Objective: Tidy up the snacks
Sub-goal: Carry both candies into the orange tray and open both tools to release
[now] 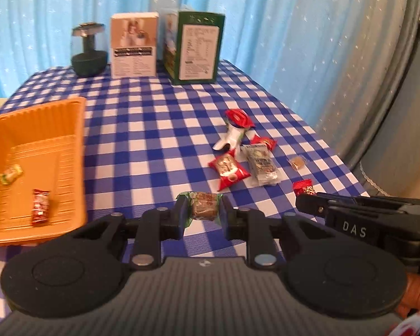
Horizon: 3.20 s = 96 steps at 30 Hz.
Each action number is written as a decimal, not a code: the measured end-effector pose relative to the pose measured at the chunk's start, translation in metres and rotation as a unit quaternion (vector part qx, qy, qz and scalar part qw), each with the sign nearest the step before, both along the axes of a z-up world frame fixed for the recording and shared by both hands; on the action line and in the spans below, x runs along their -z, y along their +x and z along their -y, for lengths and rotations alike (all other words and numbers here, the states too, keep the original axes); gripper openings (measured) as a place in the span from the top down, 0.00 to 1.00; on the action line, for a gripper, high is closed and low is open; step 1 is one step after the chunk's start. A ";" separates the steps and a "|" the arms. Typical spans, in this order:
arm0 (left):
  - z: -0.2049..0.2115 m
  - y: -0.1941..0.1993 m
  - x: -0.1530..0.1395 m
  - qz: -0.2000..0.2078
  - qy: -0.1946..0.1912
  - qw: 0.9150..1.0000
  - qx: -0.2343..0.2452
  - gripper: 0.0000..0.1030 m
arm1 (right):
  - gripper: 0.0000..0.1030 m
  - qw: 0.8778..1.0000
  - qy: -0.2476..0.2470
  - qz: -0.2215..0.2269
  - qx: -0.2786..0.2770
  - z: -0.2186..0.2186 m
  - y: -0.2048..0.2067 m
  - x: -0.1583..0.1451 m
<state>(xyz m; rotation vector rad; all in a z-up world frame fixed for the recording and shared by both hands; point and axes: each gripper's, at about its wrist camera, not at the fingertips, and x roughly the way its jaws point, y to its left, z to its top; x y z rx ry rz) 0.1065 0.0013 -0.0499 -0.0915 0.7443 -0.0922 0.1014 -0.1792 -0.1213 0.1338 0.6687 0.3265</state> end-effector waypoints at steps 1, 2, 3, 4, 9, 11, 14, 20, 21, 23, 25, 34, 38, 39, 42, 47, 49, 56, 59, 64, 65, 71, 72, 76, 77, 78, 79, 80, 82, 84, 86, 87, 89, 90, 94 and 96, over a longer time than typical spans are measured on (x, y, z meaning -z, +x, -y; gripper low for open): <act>-0.004 -0.005 -0.004 0.003 0.001 1.000 -0.004 0.79 | 0.80 1.000 0.001 0.003 -0.005 -0.005 -0.004 -0.004; -0.008 -0.007 -0.008 0.005 0.001 1.000 -0.007 0.79 | 0.80 1.000 0.001 0.007 -0.010 -0.009 -0.007 -0.007; -0.013 -0.012 -0.011 0.007 0.002 1.000 -0.012 0.79 | 0.80 1.000 0.002 0.010 -0.014 -0.014 -0.010 -0.011; -0.016 -0.016 -0.014 0.010 0.002 1.000 -0.015 0.79 | 0.80 1.000 0.003 0.013 -0.019 -0.019 -0.013 -0.015; -0.039 -0.033 -0.029 0.021 0.003 0.999 -0.038 0.79 | 0.80 0.999 0.001 0.028 -0.046 -0.045 -0.025 -0.029; -0.048 -0.039 -0.034 0.024 0.004 0.999 -0.046 0.79 | 0.80 0.998 0.000 0.032 -0.058 -0.056 -0.028 -0.033; -0.064 -0.048 -0.040 0.027 0.008 0.998 -0.059 0.79 | 0.80 0.997 -0.001 0.037 -0.073 -0.071 -0.031 -0.037; -0.091 -0.064 -0.050 0.033 0.014 0.996 -0.081 0.79 | 0.80 0.993 -0.003 0.045 -0.106 -0.103 -0.037 -0.043; -0.096 -0.066 -0.052 0.034 0.015 0.996 -0.085 0.79 | 0.80 0.993 -0.003 0.046 -0.112 -0.108 -0.037 -0.044; -0.104 -0.070 -0.054 0.035 0.016 0.995 -0.092 0.79 | 0.80 0.991 -0.004 0.049 -0.121 -0.118 -0.039 -0.046; -0.111 -0.072 -0.056 0.036 0.015 0.994 -0.098 0.79 | 0.80 0.990 -0.004 0.050 -0.130 -0.128 -0.040 -0.047; -0.142 -0.075 -0.059 0.034 0.011 0.993 -0.114 0.79 | 0.80 0.986 -0.007 0.053 -0.159 -0.161 -0.040 -0.049; -0.159 -0.068 -0.061 0.032 0.007 0.993 -0.114 0.79 | 0.80 0.984 -0.009 0.052 -0.169 -0.174 -0.034 -0.049; -0.164 -0.066 -0.062 0.030 0.009 0.993 -0.115 0.79 | 0.80 0.984 -0.008 0.052 -0.171 -0.177 -0.032 -0.049; -0.179 -0.060 -0.062 0.027 0.017 0.993 -0.116 0.79 | 0.80 0.983 -0.006 0.049 -0.177 -0.187 -0.023 -0.048; -0.200 -0.044 -0.057 0.019 0.020 0.993 -0.111 0.79 | 0.80 0.982 -0.004 0.040 -0.186 -0.205 -0.005 -0.044; -0.207 -0.037 -0.052 0.014 0.018 0.994 -0.110 0.79 | 0.80 0.981 -0.003 0.036 -0.189 -0.213 0.002 -0.042; -0.217 -0.015 -0.034 -0.005 0.026 0.994 -0.102 0.79 | 0.80 0.981 -0.004 0.018 -0.194 -0.229 0.025 -0.029; -0.219 -0.008 -0.029 -0.008 0.025 0.995 -0.095 0.79 | 0.80 0.981 -0.003 0.012 -0.194 -0.230 0.032 -0.025; -0.221 0.002 -0.020 -0.019 0.031 0.995 -0.090 0.75 | 0.80 0.982 -0.002 0.006 -0.191 -0.230 0.039 -0.021; -0.221 0.002 -0.020 -0.019 0.032 0.995 -0.090 0.74 | 0.80 0.982 -0.001 0.006 -0.190 -0.231 0.038 -0.020; -0.224 -0.005 -0.022 -0.018 0.039 0.994 -0.097 0.74 | 0.80 0.981 0.002 0.001 -0.192 -0.229 0.037 -0.020; -0.225 -0.007 -0.023 -0.017 0.040 0.994 -0.099 0.74 | 0.80 0.981 0.002 0.001 -0.193 -0.229 0.037 -0.020; -0.228 -0.012 -0.028 -0.018 0.036 0.994 -0.102 0.74 | 0.80 0.980 0.003 -0.001 -0.200 -0.233 0.036 -0.021; -0.229 -0.013 -0.029 -0.016 0.036 0.994 -0.103 0.74 | 0.80 0.980 0.003 -0.001 -0.201 -0.234 0.035 -0.021; -0.229 -0.015 -0.030 -0.015 0.035 0.994 -0.104 0.74 | 0.80 0.980 0.005 -0.001 -0.201 -0.235 0.035 -0.021; -0.230 -0.016 -0.031 -0.014 0.035 0.994 -0.106 0.74 | 0.80 0.979 0.008 -0.001 -0.203 -0.236 0.036 -0.021; -0.230 -0.017 -0.032 -0.013 0.034 0.994 -0.107 0.74 | 0.80 0.978 0.017 -0.003 -0.207 -0.236 0.037 -0.021; -0.231 -0.020 -0.035 -0.010 0.032 0.993 -0.110 0.74 | 0.78 0.977 0.026 -0.017 -0.213 -0.237 0.041 -0.020; -0.232 -0.023 -0.038 -0.006 0.030 0.993 -0.114 0.74 | 0.74 0.976 0.032 -0.021 -0.213 -0.235 0.043 -0.021; -0.231 -0.027 -0.041 -0.001 0.027 0.993 -0.118 0.73 | 0.72 0.978 0.032 -0.018 -0.206 -0.229 0.043 -0.023; -0.231 -0.028 -0.042 0.001 0.026 0.992 -0.120 0.72 | 0.72 0.979 0.033 -0.020 -0.201 -0.225 0.042 -0.024; -0.228 -0.031 -0.045 0.005 0.021 0.992 -0.122 0.71 | 0.72 0.980 0.037 -0.023 -0.192 -0.217 0.040 -0.024; -0.226 -0.033 -0.046 0.007 0.020 0.992 -0.122 0.71 | 0.72 0.981 0.038 -0.024 -0.186 -0.212 0.037 -0.025; -0.214 -0.039 -0.051 0.013 0.017 0.993 -0.119 0.69 | 0.72 0.985 0.040 -0.029 -0.166 -0.189 0.027 -0.024; -0.207 -0.043 -0.052 0.015 0.014 0.993 -0.117 0.66 | 0.72 0.987 0.040 -0.031 -0.152 -0.176 0.020 -0.024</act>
